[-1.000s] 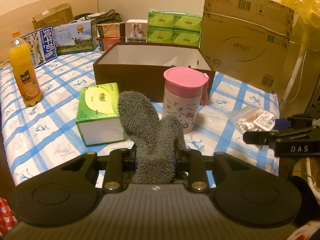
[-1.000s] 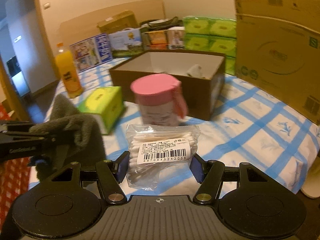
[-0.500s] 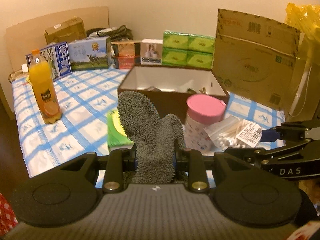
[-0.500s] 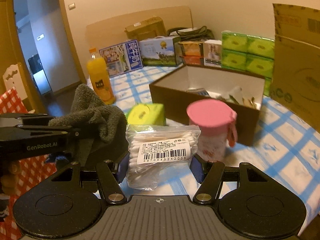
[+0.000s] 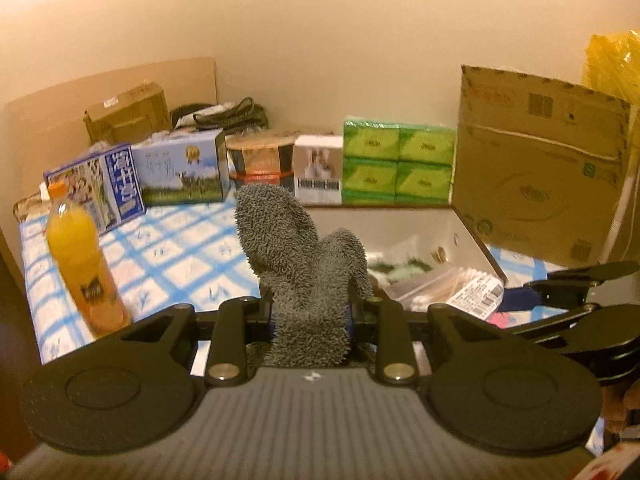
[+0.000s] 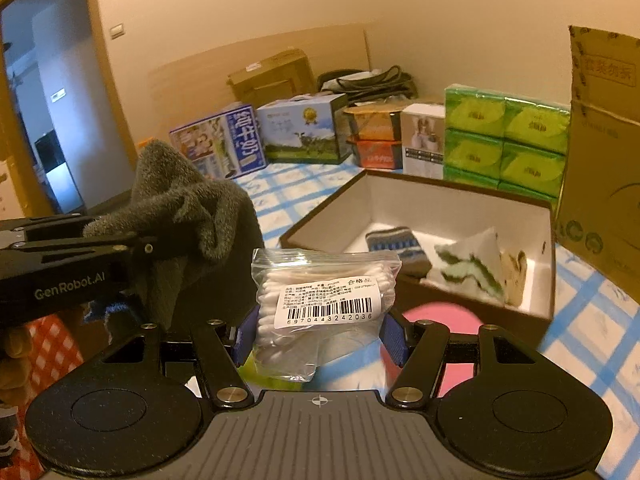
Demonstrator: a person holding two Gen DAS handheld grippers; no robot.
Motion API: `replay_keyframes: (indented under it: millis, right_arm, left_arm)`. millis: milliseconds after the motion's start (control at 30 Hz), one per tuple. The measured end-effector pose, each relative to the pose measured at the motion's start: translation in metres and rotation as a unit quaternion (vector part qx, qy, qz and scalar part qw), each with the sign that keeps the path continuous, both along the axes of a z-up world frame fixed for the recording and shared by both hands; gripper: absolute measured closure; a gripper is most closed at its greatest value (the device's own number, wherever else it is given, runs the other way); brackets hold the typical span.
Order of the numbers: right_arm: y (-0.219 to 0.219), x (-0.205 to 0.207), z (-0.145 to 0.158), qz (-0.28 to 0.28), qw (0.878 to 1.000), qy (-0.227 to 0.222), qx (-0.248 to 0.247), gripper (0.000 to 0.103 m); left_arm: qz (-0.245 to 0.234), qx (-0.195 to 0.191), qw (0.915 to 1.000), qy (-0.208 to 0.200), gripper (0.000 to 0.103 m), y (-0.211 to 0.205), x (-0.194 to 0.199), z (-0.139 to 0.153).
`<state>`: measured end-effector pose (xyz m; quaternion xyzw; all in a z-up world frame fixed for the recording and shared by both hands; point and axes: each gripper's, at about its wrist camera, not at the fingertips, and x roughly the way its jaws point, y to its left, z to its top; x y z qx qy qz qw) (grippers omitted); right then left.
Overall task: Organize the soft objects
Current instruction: 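Carry the grey cloth and cotton-swab bag over the brown box with both tools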
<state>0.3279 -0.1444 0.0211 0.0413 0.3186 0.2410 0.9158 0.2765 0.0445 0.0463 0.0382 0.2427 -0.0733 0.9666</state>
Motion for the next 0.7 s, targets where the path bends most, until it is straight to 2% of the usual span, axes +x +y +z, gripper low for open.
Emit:
replay_keyframes:
  millis: [267, 700]
  right_arm:
    - [0.005, 0.076, -0.003, -0.03, 0.999, 0.025, -0.011, 0.04]
    - [0.009, 0.177, -0.024, -0.09, 0.994, 0.066, -0.017, 0.04]
  left_arm:
    - [-0.008, -0.002, 0.9998, -0.02, 0.077, 0.003, 0.076, 0.012]
    - [-0.029, 0.012, 0.9992, -0.026, 0.077, -0.011, 0.198, 0.0]
